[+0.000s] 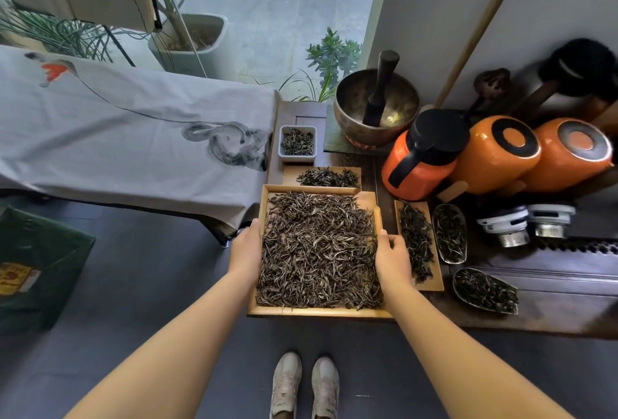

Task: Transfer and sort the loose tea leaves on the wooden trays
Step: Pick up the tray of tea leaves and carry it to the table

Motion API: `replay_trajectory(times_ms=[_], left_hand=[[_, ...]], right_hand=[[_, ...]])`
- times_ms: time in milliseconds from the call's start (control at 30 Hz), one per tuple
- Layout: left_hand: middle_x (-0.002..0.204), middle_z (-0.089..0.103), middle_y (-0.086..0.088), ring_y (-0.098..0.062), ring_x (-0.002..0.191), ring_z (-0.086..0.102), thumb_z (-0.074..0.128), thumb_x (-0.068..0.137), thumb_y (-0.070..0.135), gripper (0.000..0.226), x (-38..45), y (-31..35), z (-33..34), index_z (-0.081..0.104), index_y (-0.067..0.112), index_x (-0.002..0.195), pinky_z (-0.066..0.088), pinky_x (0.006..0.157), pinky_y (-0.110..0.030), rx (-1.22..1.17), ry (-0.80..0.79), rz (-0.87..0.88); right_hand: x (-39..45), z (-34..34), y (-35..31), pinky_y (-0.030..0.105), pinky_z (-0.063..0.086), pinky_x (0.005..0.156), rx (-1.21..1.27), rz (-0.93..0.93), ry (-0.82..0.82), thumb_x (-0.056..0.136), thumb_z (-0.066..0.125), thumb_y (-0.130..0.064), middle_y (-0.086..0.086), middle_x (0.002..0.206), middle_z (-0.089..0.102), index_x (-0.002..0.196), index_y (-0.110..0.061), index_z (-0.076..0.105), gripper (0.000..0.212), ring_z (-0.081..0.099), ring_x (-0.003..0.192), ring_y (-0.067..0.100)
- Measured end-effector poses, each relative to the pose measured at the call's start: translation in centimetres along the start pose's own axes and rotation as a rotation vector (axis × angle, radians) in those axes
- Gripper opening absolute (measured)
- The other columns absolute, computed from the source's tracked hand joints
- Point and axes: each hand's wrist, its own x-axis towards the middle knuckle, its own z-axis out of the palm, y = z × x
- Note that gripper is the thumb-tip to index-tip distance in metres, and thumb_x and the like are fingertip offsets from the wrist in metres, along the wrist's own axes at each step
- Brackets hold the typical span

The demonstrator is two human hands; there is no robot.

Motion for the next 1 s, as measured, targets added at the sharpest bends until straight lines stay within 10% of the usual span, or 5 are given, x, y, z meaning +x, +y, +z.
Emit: replay_trajectory(times_ms=[133,400,1000], left_hand=[[0.092,0.061,-0.011,-0.023,0.081,0.055,0.034,0.094,0.046,0.049,-0.4,1.6,-0.4,0.064,0.007,0.1,0.04,0.067,-0.032,0.009,0.003,0.022],[0.125,0.059,-0.018,-0.031,0.114,0.054,0.027,0.099,0.042,0.055,-1.7,7.0,-1.9,0.059,0.003,0.122,0.037,0.085,-0.034,0.098,0.026,0.178],[0.063,0.043,0.003,-0.016,0.063,0.043,0.023,0.1,0.038,0.051,-7.4,14.5,-14.9,0.051,0.011,0.067,0.031,0.054,-0.03,0.144,0.322,0.331]], right_hand=[[-0.1,-0.5,-1.6,0.038,0.039,0.092,0.003,-0.021,-0.033,0.099,0.031,-0.039,0.005,0.099,0.056,0.116,-0.01,0.056,0.042,0.051,0.098,0.025],[-0.6,-1.7,-7.2,0.034,0.038,0.082,0.017,-0.121,-0.084,0.099,0.029,-0.037,0.006,0.098,0.057,0.111,-0.009,0.056,0.04,0.051,0.093,0.024],[-8.3,0.5,-22.9,0.031,0.035,0.086,-0.212,-0.451,-0.295,0.1,0.028,-0.034,0.019,0.128,0.055,0.121,-0.002,0.053,0.047,0.05,0.115,0.03]])
